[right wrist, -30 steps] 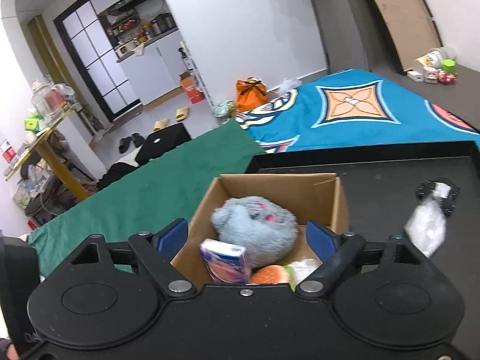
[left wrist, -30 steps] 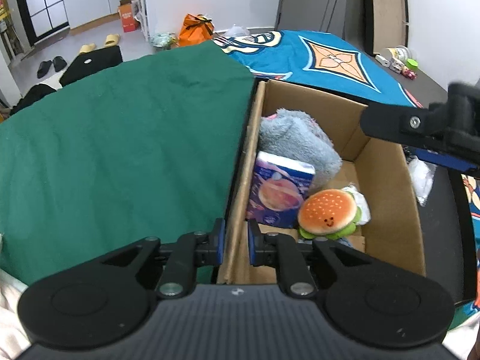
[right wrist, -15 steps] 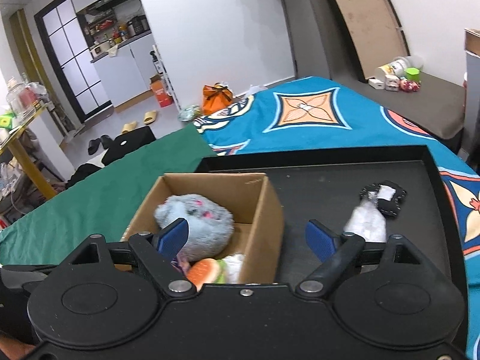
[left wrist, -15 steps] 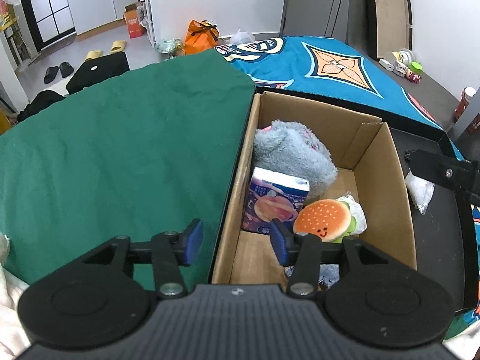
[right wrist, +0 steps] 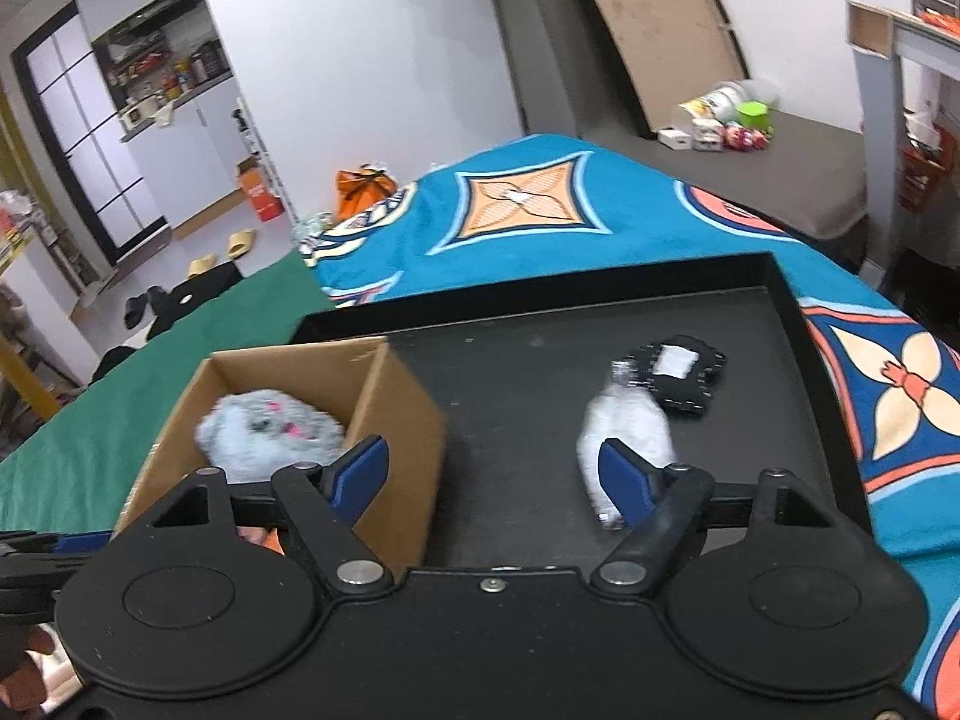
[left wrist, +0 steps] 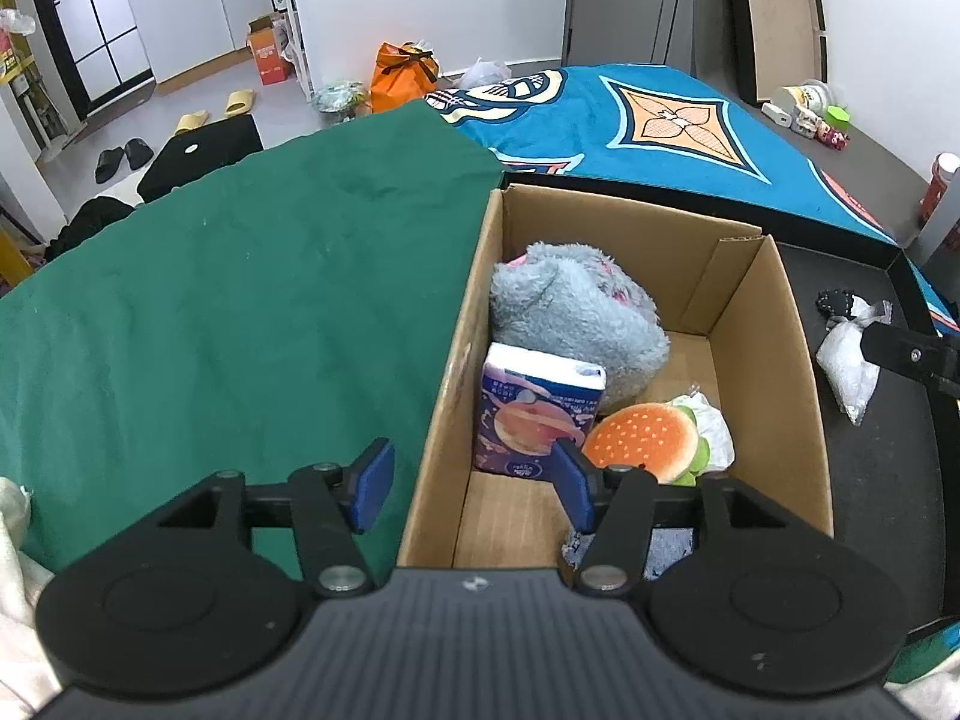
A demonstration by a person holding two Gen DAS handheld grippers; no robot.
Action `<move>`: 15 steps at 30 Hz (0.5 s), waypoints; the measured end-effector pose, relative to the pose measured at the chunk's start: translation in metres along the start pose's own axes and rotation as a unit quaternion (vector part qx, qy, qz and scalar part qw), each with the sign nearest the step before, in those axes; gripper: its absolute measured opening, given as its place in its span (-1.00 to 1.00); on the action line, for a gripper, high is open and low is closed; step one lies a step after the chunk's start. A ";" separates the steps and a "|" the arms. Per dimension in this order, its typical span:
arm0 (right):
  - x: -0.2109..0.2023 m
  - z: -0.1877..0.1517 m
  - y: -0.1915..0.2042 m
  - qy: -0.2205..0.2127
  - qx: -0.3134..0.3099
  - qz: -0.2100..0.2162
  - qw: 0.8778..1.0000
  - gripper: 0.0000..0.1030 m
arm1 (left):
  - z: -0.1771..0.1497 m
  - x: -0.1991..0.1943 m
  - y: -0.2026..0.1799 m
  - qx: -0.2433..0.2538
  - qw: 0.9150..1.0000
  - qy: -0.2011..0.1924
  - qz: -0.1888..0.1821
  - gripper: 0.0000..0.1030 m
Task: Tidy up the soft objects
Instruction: 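Lower the right gripper onto the clear bag of white filling and close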
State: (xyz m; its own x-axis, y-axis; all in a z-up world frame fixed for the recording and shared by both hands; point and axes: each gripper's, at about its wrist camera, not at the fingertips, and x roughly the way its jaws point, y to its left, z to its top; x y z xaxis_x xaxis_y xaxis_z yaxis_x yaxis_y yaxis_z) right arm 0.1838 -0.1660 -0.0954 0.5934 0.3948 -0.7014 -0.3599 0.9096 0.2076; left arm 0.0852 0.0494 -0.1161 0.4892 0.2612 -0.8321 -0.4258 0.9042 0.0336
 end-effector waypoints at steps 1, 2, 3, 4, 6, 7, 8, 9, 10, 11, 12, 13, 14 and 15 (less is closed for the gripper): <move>0.002 0.000 -0.003 0.001 0.003 -0.002 1.000 0.47 | 0.001 0.001 -0.001 0.001 1.000 0.000 0.002 0.12; 0.003 0.000 -0.006 0.001 0.005 -0.004 1.000 0.47 | 0.001 0.001 -0.001 0.000 1.000 -0.001 0.003 0.12; 0.005 0.000 -0.009 0.002 0.007 -0.006 1.000 0.47 | 0.001 0.002 -0.002 0.001 1.000 0.000 0.005 0.12; 0.006 0.000 -0.011 0.002 0.008 -0.009 1.000 0.47 | 0.002 0.003 -0.003 0.001 1.000 0.001 0.006 0.13; 0.009 -0.001 -0.015 0.003 0.011 -0.011 1.000 0.41 | 0.003 0.004 -0.004 0.002 1.000 0.002 0.010 0.13; 0.012 -0.001 -0.018 0.005 0.013 -0.013 1.000 0.38 | 0.003 0.005 -0.005 0.003 1.000 0.002 0.012 0.13; 0.014 -0.001 -0.020 0.006 0.015 -0.014 1.000 0.36 | 0.003 0.006 -0.006 0.004 1.000 0.002 0.013 0.13; 0.017 -0.001 -0.023 0.009 0.018 -0.016 1.000 0.32 | 0.004 0.006 -0.007 0.005 1.000 0.002 0.015 0.13; 0.020 -0.001 -0.026 0.012 0.020 -0.018 1.000 0.29 | 0.004 0.007 -0.006 0.005 1.000 0.003 0.016 0.13; 0.024 -0.002 -0.029 0.015 0.023 -0.020 0.999 0.28 | 0.004 0.007 -0.007 0.005 1.000 0.003 0.018 0.13; 0.027 -0.002 -0.032 0.017 0.024 -0.024 0.999 0.26 | 0.004 0.008 -0.007 0.006 1.000 0.003 0.020 0.13; 0.029 -0.002 -0.034 0.019 0.026 -0.027 0.999 0.26 | 0.005 0.009 -0.007 0.006 1.000 0.004 0.021 0.13; 0.032 -0.003 -0.036 0.020 0.027 -0.031 0.999 0.26 | 0.005 0.010 -0.008 0.006 1.000 0.005 0.022 0.13; 0.035 -0.003 -0.038 0.022 0.027 -0.034 0.999 0.26 | 0.006 0.011 -0.008 0.006 1.000 0.006 0.023 0.13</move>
State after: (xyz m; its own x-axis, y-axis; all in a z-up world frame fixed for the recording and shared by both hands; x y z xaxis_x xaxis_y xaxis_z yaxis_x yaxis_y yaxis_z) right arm 0.2158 -0.1872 -0.1298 0.5827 0.3274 -0.7438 -0.2797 0.9401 0.1946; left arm 0.0982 0.0466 -0.1224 0.4599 0.2988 -0.8362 -0.4387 0.8952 0.0786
